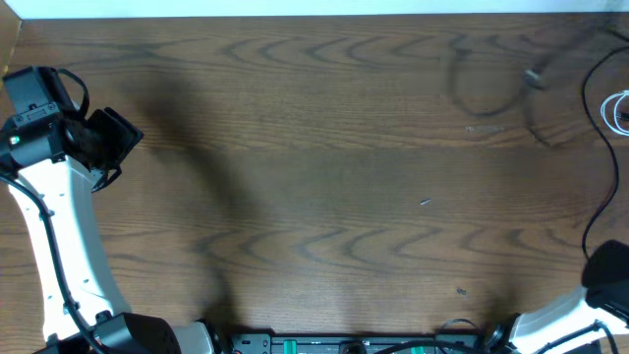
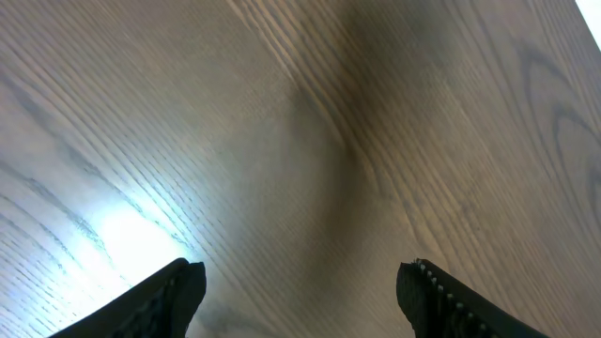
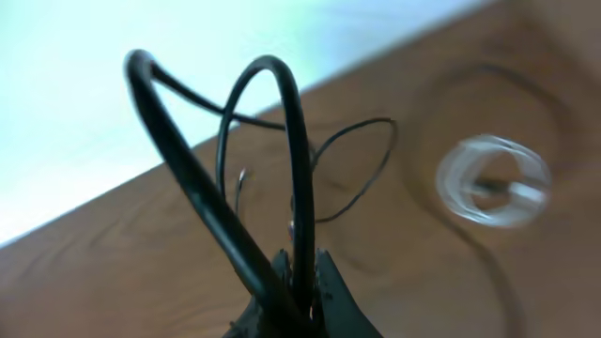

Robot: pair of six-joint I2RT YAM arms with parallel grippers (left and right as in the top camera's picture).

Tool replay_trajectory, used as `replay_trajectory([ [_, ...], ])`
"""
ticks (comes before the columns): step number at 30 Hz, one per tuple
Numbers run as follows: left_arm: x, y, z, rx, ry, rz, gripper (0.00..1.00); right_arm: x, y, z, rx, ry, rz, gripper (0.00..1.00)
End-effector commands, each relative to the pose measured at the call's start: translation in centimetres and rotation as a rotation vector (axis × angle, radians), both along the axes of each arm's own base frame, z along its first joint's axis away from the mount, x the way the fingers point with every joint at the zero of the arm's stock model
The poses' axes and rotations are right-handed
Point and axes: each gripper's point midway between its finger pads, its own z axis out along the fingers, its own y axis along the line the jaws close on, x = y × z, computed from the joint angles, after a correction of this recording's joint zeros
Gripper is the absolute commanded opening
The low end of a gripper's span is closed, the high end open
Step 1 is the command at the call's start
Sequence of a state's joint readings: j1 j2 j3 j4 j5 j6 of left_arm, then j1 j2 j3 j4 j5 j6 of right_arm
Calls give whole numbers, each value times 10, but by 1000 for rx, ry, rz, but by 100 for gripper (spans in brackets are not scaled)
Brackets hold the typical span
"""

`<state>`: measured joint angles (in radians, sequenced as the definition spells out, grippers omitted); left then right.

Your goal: Untangle cables

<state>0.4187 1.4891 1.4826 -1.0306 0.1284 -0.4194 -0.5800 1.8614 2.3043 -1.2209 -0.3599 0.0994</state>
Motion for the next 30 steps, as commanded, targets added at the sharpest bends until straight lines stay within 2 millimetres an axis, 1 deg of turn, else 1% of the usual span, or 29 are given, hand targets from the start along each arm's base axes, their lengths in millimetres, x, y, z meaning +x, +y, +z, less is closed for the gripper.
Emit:
replay_trajectory([
  [1,1,2,0,1,3,8,71,-28,-53,-16,-52,90,-178,1],
  [2,1,2,0,1,3,8,71,-35,-67,-22,-68,120,-226,1],
  [3,1,2,0,1,3,8,71,-40,-75,-26,-76,138,-253,1],
  [4,1,2,0,1,3,8,71,-47,-89,-32,-87,169,-310,1],
  [7,2,-1,1,-12,-3,0,71,-56,-115,-49,-108,232,-414,1],
  [9,3,-2,1,-17,-6,-2,71,-54,-126,-65,-107,264,-441,1],
  [11,3,-2,1,-17,-6,-2,71,-47,-132,-83,-93,291,-438,2],
  [12,3,-2,1,-17,-6,-3,71,-43,-135,-93,-84,305,-435,13],
  [13,3,-2,1,-17,-5,-2,71,-39,-137,-102,-73,316,-429,43],
  [14,3,-2,1,-17,-6,-3,71,-36,-138,-111,-63,330,-424,66],
  [15,3,-2,1,-17,-6,-3,71,-35,-138,-116,-53,338,-419,77],
  [16,3,-2,1,-16,-5,-2,71,-32,-136,-122,-33,342,-405,89],
  [18,3,-2,1,-17,-5,-3,71,-32,-133,-123,-20,344,-395,95],
  [21,3,-2,1,-17,-5,-2,71,-33,-128,-114,-13,324,-382,96],
  [23,3,-2,1,-17,-5,-2,71,-27,-114,-103,11,279,-316,96],
  [26,3,-2,1,-17,-5,-2,71,-14,-82,-80,32,198,-174,96],
  [30,2,-2,1,-17,-4,-2,72,-1,-25,-55,11,146,26,96],
])
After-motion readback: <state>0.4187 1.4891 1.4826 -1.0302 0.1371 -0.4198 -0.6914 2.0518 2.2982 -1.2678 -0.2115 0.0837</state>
